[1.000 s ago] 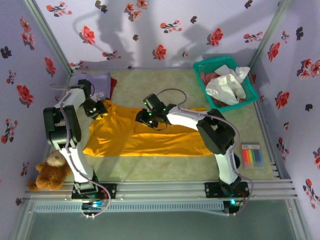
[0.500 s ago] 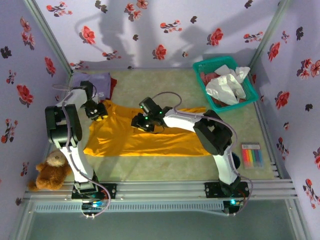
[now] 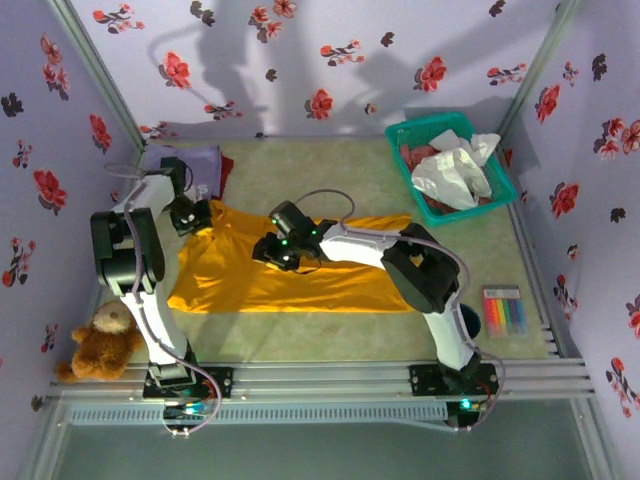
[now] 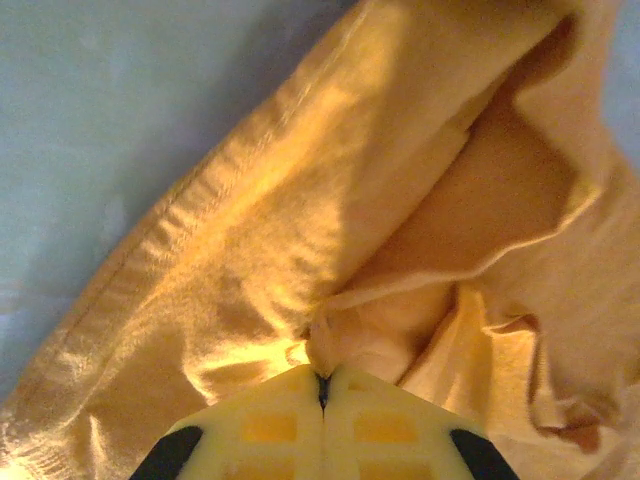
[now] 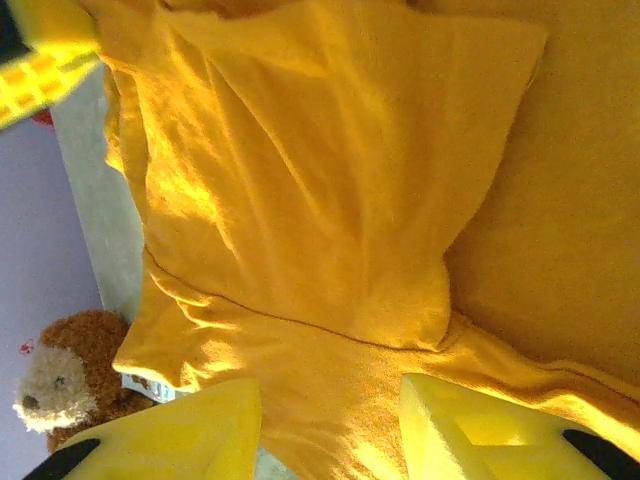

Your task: Fold and stack the t-shirts

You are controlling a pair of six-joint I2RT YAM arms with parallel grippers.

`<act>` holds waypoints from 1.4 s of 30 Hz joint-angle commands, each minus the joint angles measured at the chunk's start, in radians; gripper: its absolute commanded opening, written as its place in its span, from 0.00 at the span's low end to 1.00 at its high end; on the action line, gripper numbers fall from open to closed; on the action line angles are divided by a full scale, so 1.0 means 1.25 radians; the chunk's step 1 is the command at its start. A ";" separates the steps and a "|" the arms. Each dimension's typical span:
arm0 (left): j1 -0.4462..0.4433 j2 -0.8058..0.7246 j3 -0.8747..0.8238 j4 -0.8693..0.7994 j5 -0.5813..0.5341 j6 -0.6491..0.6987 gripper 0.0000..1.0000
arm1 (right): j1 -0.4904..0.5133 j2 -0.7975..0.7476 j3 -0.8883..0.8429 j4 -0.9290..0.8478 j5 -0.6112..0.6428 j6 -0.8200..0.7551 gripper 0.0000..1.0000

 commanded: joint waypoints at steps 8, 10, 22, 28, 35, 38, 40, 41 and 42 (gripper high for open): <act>-0.003 0.055 0.117 -0.007 0.052 -0.067 0.00 | 0.015 0.061 -0.019 0.011 -0.010 0.029 0.41; -0.004 0.076 0.147 0.004 0.086 -0.097 0.00 | 0.016 0.065 -0.028 0.013 -0.007 0.030 0.41; -0.006 0.161 0.314 0.115 0.316 -0.295 0.00 | 0.020 0.077 -0.040 0.014 -0.002 0.025 0.41; -0.010 0.089 0.287 0.089 0.319 -0.281 0.00 | 0.018 0.051 -0.005 -0.023 0.012 -0.015 0.42; -0.009 -0.024 0.192 0.032 0.283 -0.215 0.00 | -0.013 -0.057 0.064 -0.093 0.028 -0.073 0.46; -0.008 -0.082 0.138 0.035 0.285 -0.202 0.00 | -0.044 -0.103 0.155 -0.210 0.048 -0.129 0.49; -0.006 -0.105 0.118 0.029 0.288 -0.195 0.00 | -0.072 -0.126 0.207 -0.298 0.073 -0.164 0.50; -0.006 -0.115 0.110 0.025 0.288 -0.191 0.00 | -0.088 -0.136 0.222 -0.344 0.093 -0.178 0.51; -0.006 -0.122 0.104 0.023 0.288 -0.189 0.00 | -0.104 -0.149 0.224 -0.381 0.120 -0.189 0.51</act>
